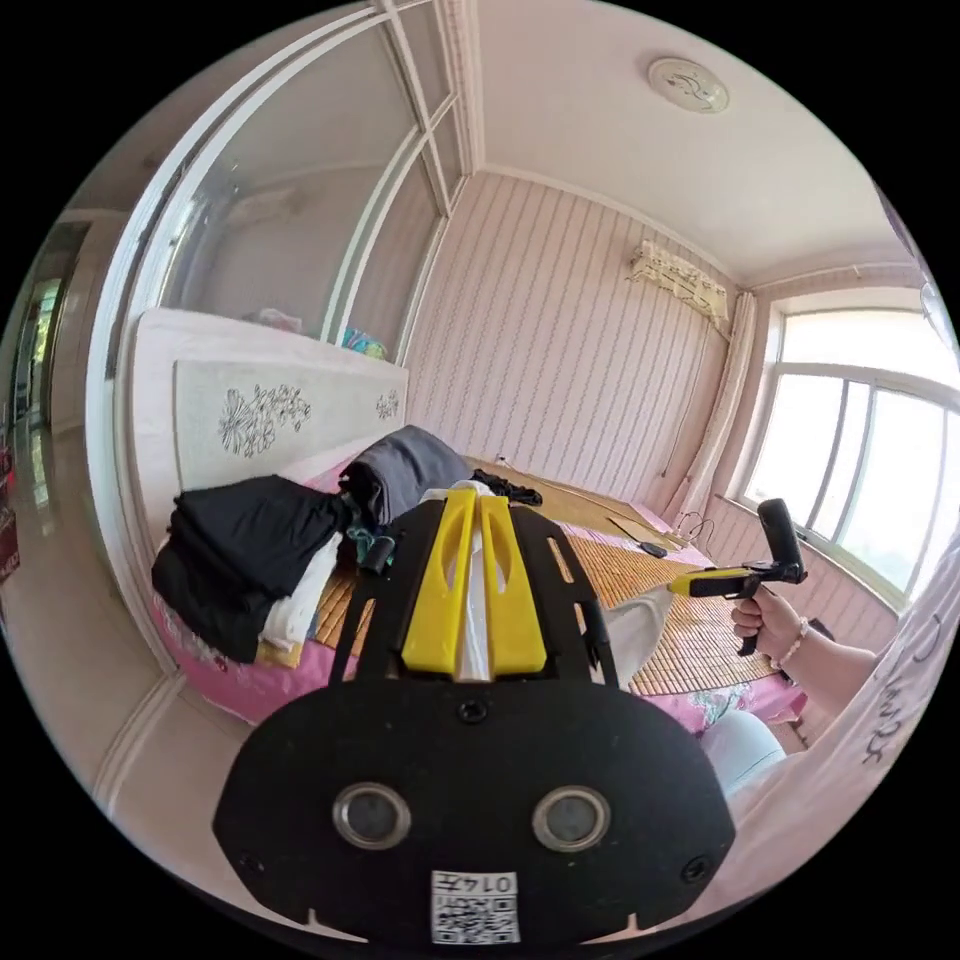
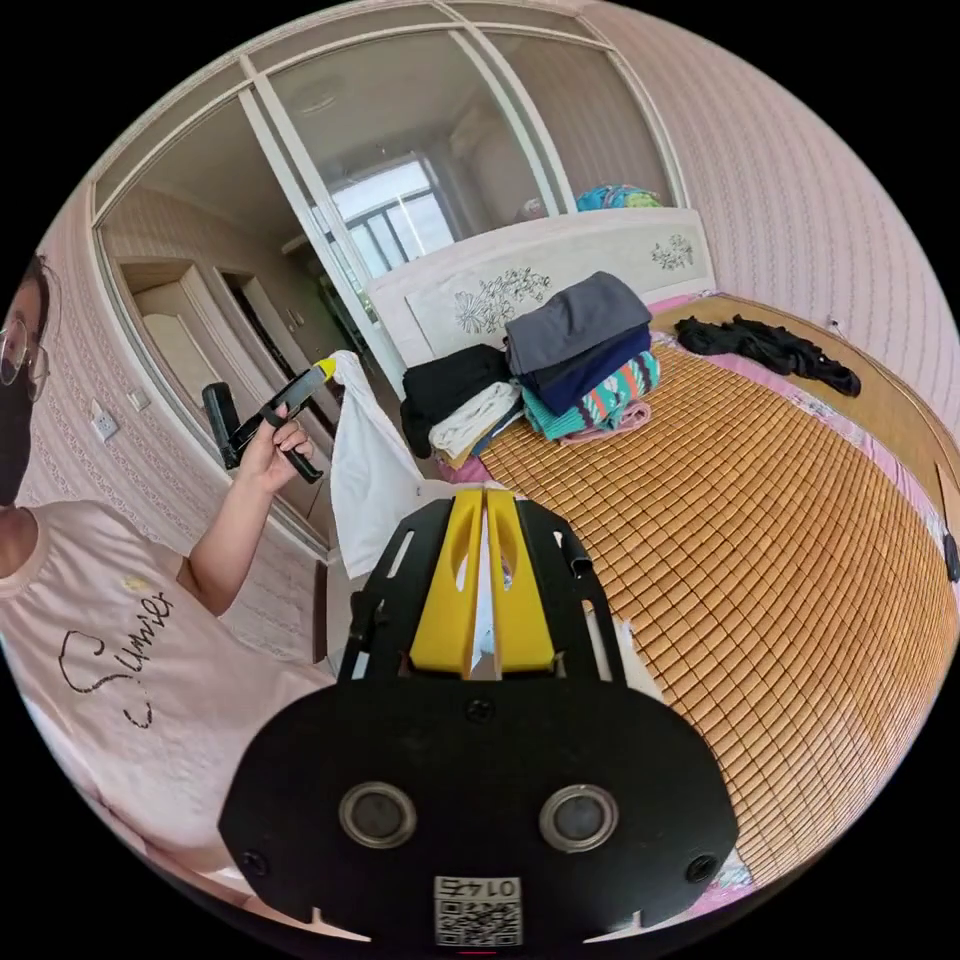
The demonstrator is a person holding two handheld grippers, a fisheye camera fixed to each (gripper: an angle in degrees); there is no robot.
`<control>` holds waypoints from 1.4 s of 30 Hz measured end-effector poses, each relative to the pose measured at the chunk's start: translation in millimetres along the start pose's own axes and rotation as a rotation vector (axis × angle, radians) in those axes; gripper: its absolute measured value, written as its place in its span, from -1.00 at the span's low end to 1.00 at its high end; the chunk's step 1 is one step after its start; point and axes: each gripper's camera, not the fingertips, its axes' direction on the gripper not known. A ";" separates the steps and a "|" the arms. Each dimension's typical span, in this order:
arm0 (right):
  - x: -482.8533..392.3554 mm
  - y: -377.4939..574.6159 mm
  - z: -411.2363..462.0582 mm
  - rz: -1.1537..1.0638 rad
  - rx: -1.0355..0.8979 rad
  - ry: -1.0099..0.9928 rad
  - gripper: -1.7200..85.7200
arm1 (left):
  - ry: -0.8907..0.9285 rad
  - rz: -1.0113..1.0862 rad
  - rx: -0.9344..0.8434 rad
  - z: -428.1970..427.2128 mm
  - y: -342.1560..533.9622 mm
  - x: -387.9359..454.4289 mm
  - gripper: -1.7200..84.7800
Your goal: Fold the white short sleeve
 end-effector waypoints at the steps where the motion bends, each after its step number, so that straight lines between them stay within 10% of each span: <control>1: 10.7 6.4 -28.2 0.023 0.067 0.025 -0.96 | 0.026 0.065 0.028 14.0 -25.5 15.8 -0.98; 9: 37.6 94.4 -189.6 0.109 0.460 0.272 -0.95 | 0.179 0.316 0.222 130.9 -140.8 158.8 -0.97; 19: 158.1 212.5 -142.8 0.616 -0.133 0.327 -0.82 | 0.284 0.234 -0.501 379.0 42.2 237.4 -0.76; 25: 222.7 235.5 -180.0 0.802 -0.096 0.294 -0.77 | 0.393 0.301 -0.869 395.5 189.7 287.6 -0.77; 37: 290.0 218.0 -200.1 0.863 -0.162 0.292 -0.74 | 0.418 0.526 -1.170 478.2 253.4 409.1 -0.95; 42: 288.9 223.5 -238.5 0.849 -0.082 0.303 -0.77 | 0.461 0.445 -0.979 456.0 194.1 367.3 -0.98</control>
